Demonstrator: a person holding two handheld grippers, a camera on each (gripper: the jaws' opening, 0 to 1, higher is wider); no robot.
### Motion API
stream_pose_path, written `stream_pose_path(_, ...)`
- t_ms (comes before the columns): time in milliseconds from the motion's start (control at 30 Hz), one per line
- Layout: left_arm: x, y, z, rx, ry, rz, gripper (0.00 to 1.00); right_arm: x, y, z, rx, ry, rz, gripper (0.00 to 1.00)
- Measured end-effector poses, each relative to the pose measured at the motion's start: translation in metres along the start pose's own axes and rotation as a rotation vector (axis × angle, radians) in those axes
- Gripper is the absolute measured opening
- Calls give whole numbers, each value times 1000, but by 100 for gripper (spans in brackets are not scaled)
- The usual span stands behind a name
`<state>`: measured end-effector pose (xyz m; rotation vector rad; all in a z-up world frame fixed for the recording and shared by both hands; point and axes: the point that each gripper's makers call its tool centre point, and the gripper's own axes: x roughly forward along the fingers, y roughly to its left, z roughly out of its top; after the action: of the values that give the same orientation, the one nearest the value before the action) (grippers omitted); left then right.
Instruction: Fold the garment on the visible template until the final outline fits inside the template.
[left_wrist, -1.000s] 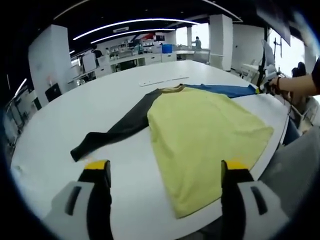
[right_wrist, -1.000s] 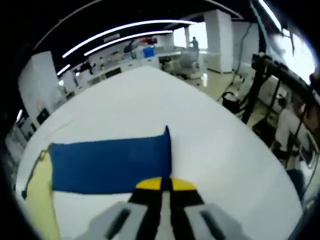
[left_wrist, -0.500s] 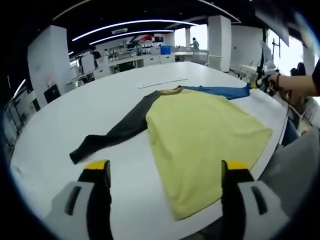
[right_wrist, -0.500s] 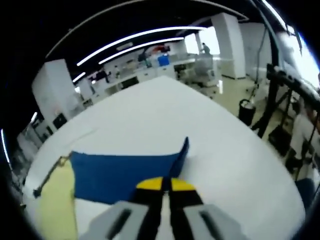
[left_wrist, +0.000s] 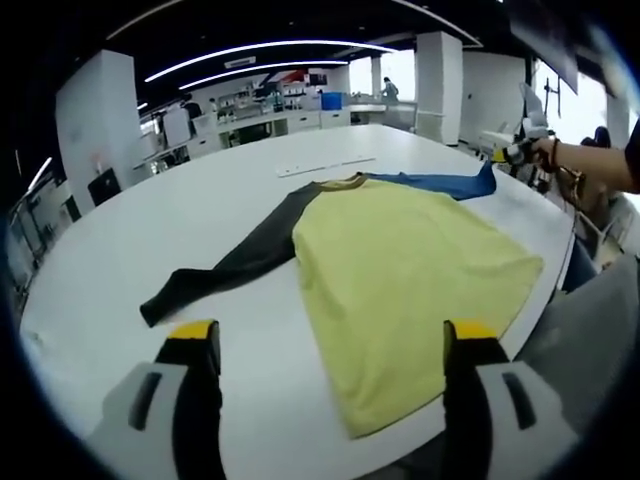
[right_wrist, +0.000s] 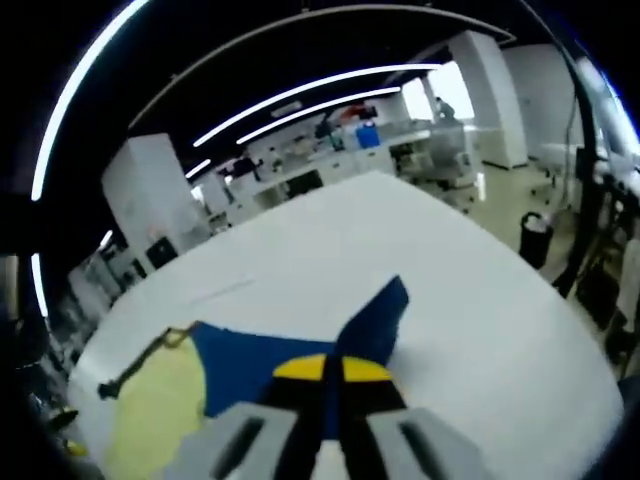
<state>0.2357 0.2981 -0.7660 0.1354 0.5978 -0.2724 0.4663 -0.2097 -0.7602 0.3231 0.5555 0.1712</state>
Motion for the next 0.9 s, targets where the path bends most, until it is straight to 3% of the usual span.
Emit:
stream_pose_path(467, -2, 2, -1, -9, -4, 7, 90, 6, 65, 22, -87, -6, 136, 0)
stream_pose_path(900, -3, 4, -2, -20, -10, 14, 90, 12, 117, 8, -103, 48, 224, 0)
